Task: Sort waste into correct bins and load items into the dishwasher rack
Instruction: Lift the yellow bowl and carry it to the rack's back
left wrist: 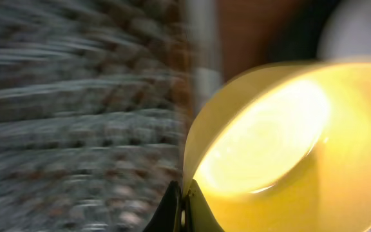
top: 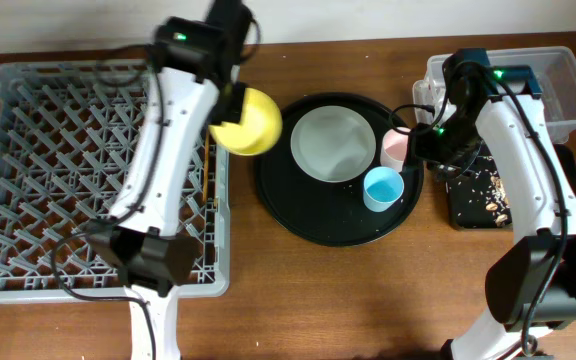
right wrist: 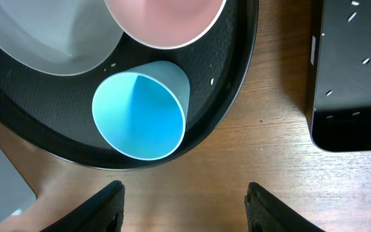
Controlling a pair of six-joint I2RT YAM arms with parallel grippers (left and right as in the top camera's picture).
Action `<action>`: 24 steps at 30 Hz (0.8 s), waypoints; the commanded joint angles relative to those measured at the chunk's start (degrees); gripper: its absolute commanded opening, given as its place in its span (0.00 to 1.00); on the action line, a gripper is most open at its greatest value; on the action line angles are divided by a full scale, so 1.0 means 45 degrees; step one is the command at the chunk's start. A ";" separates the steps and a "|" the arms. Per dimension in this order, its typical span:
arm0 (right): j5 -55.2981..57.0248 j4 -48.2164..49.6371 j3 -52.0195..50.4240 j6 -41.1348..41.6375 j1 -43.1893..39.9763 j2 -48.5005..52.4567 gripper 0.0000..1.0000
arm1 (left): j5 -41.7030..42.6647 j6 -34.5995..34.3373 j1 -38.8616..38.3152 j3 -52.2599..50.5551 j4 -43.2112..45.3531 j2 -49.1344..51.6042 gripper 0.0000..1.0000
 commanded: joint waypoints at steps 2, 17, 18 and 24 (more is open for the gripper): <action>0.0126 0.0044 0.0160 -0.0092 0.0058 -0.0097 0.61 | -0.6144 -0.1030 0.1341 0.0325 -0.0049 -0.0131 0.01; 0.0126 0.0432 0.0160 -0.0374 0.0049 -0.0092 0.62 | -1.1565 -0.2637 0.3827 -0.2803 0.4279 -0.0068 0.00; 0.0126 0.0427 0.0160 -0.0369 0.0049 -0.0097 0.62 | -1.1565 -0.2239 0.3779 -0.3526 0.5285 -0.0068 0.00; 0.0112 0.0340 0.0160 -0.0364 0.0049 -0.0097 0.62 | -1.2847 -0.2157 0.3303 -0.6819 0.9389 -0.0068 0.00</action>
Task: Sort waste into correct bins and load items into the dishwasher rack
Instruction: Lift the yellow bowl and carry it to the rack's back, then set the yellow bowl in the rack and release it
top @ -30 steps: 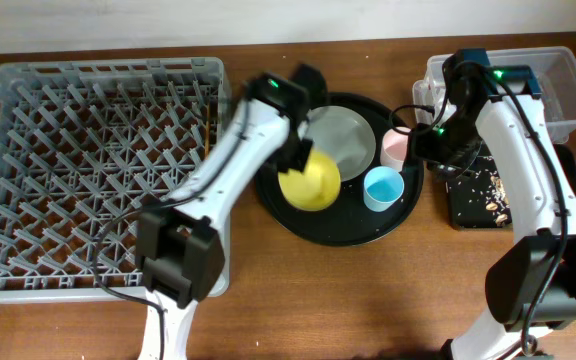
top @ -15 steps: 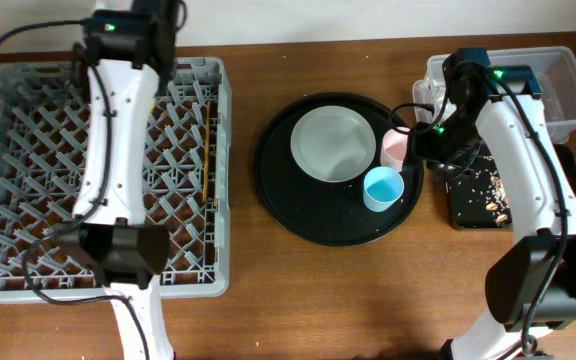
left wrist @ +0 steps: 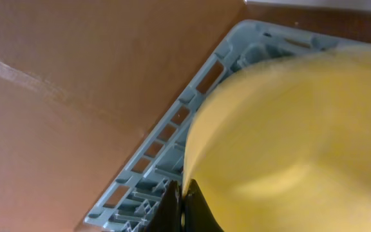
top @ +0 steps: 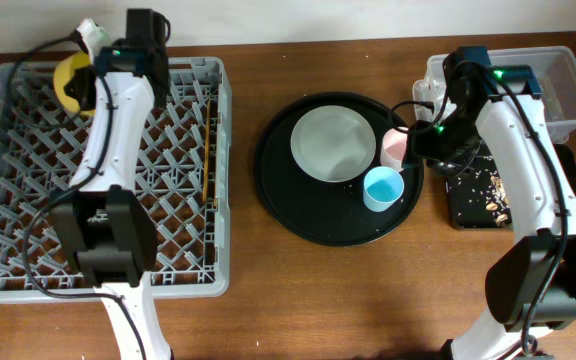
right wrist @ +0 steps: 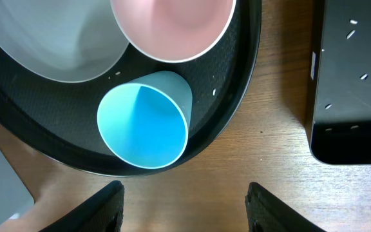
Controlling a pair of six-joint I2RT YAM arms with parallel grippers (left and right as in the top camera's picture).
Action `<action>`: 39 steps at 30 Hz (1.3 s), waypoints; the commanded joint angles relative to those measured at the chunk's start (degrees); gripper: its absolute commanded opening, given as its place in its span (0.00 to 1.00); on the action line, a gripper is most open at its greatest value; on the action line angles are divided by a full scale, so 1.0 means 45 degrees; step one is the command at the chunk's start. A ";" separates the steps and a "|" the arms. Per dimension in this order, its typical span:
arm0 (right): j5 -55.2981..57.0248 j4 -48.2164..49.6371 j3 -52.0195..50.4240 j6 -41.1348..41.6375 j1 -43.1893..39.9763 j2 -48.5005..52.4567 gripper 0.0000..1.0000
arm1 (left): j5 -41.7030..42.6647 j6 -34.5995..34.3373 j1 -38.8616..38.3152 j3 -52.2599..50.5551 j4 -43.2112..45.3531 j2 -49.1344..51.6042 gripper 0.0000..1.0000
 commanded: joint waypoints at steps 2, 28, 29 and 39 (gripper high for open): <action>0.0112 -0.0039 0.0160 -0.0131 0.0049 -0.0097 0.62 | -0.1137 0.0039 -0.0670 -0.0952 0.1107 -0.0097 0.00; 0.0117 -0.0233 0.0160 -0.0136 0.0049 -0.0097 0.62 | -0.2370 -0.0049 -0.1069 -0.0962 0.2463 0.1749 0.00; 0.0117 -0.0233 0.0160 -0.0136 0.0049 -0.0097 0.62 | -0.1651 -0.0049 -0.1117 -0.0962 0.2195 0.1749 0.00; 0.0121 -0.0223 0.0160 -0.0136 0.0049 -0.0097 0.62 | 0.2647 -0.0049 -0.1967 -0.0962 0.1234 0.1758 0.10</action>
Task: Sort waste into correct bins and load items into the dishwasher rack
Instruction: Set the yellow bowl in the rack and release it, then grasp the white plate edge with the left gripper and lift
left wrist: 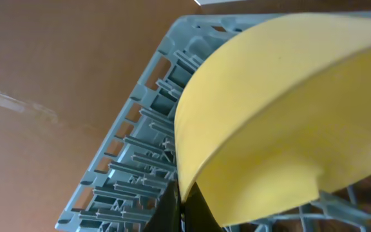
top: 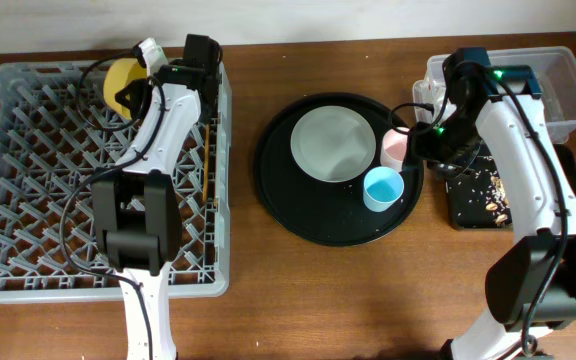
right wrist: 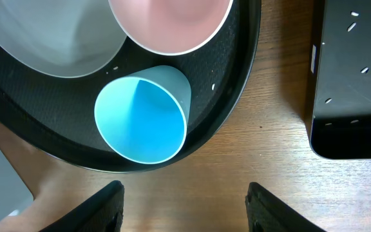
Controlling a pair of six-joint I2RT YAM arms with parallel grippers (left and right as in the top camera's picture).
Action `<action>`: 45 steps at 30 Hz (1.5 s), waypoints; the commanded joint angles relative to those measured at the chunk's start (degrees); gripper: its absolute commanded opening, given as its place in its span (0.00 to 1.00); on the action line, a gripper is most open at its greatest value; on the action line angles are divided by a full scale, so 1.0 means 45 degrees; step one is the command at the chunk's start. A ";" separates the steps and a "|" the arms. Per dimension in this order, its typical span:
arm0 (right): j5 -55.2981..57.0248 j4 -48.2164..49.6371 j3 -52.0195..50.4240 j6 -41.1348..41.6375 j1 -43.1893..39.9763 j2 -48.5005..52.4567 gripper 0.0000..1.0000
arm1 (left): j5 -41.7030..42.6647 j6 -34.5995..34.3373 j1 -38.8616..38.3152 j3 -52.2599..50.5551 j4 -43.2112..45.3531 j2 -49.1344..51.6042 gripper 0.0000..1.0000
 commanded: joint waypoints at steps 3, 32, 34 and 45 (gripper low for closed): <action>0.0117 0.0029 0.0160 -0.0131 0.0049 -0.0097 0.62 | 0.3274 0.0029 -0.0622 -0.0049 -0.0121 0.0306 0.45; 0.0112 0.0097 0.0160 -0.0131 0.0049 -0.0097 0.62 | 0.9622 0.3390 -0.1161 0.4794 -0.4488 -0.0447 0.98; 0.0117 0.0097 0.0160 -0.0136 0.0049 -0.0097 0.62 | 1.1463 0.4153 -0.1146 0.5858 -0.4940 -0.0840 0.99; -0.0651 0.0063 0.0282 -0.0719 -0.1598 -0.0112 0.68 | 1.8253 0.4595 -0.1549 0.6844 -0.6275 -0.1161 0.77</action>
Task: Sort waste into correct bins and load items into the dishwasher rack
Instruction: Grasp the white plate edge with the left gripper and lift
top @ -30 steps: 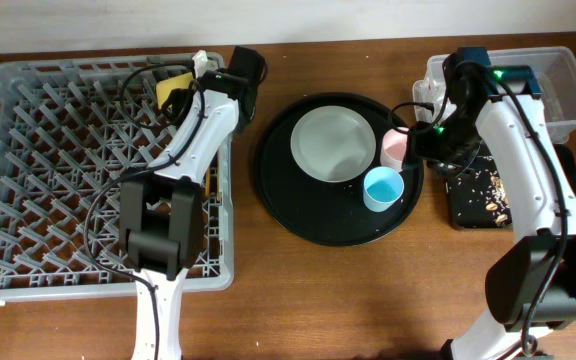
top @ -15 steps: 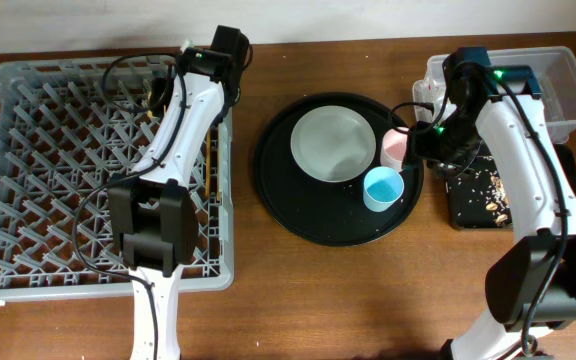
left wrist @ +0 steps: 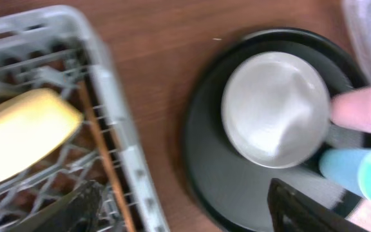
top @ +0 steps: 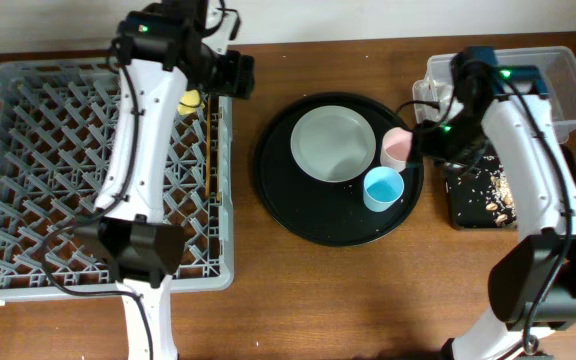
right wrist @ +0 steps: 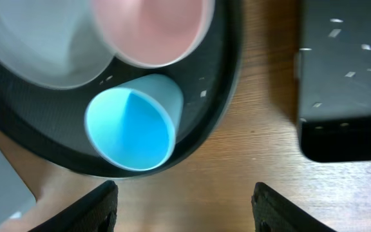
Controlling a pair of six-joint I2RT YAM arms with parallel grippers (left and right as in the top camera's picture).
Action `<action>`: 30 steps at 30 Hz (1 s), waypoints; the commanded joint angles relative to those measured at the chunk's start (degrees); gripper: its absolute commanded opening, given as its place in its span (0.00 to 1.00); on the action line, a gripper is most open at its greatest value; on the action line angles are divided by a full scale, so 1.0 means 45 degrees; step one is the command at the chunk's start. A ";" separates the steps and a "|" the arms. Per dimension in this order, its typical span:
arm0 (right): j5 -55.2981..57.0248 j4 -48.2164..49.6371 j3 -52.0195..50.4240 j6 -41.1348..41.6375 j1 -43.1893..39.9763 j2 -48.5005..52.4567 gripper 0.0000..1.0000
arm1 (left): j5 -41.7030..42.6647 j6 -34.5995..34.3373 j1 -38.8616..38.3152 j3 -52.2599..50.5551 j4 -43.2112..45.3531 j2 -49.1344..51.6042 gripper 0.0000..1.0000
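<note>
The yellow bowl [left wrist: 24,132] stands on edge between the tines at the back right of the grey dishwasher rack [top: 28,270]; in the overhead view only a sliver of the yellow bowl [top: 188,100] shows beside the arm. My left gripper [left wrist: 182,212] is open and holds nothing, over the rack's right edge. On the round black tray [top: 308,225] sit a white bowl [top: 333,143], a pink cup [top: 398,148] and a blue cup [top: 383,188]. My right gripper [right wrist: 185,209] hangs open over bare table, just in front of the blue cup [right wrist: 131,129].
A thin wooden stick [left wrist: 98,154] lies in the rack along its right side. A black bin [top: 478,195] with crumbs lies right of the tray, and a clear container [top: 563,80] stands behind it.
My left gripper has let go of the yellow bowl, which now stands in the rack's back right part. The gripper is open and further right, at the rack's edge. The right gripper shifted slightly.
My left gripper first held the yellow bowl in the air between tray and rack. Then it held the bowl at the rack's back left corner, then over the back middle. Now the bowl rests in the rack. The right gripper stayed open by the blue cup.
</note>
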 commanded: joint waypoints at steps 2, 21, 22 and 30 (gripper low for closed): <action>-0.1710 -0.0126 0.0277 -0.1185 -0.1651 -0.0117 0.64 | 0.0355 -0.0073 -0.1384 -0.0704 0.0457 -0.0044 0.75; -0.1501 -0.0005 0.0272 -0.1224 -0.1690 -0.0112 0.65 | -0.2730 -0.5285 -0.3361 -0.8820 0.7839 0.0583 0.52; -0.1501 -0.0005 0.0272 -0.1229 -0.1690 -0.0112 0.65 | -0.2725 -0.5644 -0.3317 -0.8820 0.7878 0.0801 0.52; -0.1496 -0.0189 0.0272 -0.1234 -0.1690 -0.0112 0.65 | -0.1724 -0.6193 -0.3293 -0.8830 0.8456 0.1758 0.19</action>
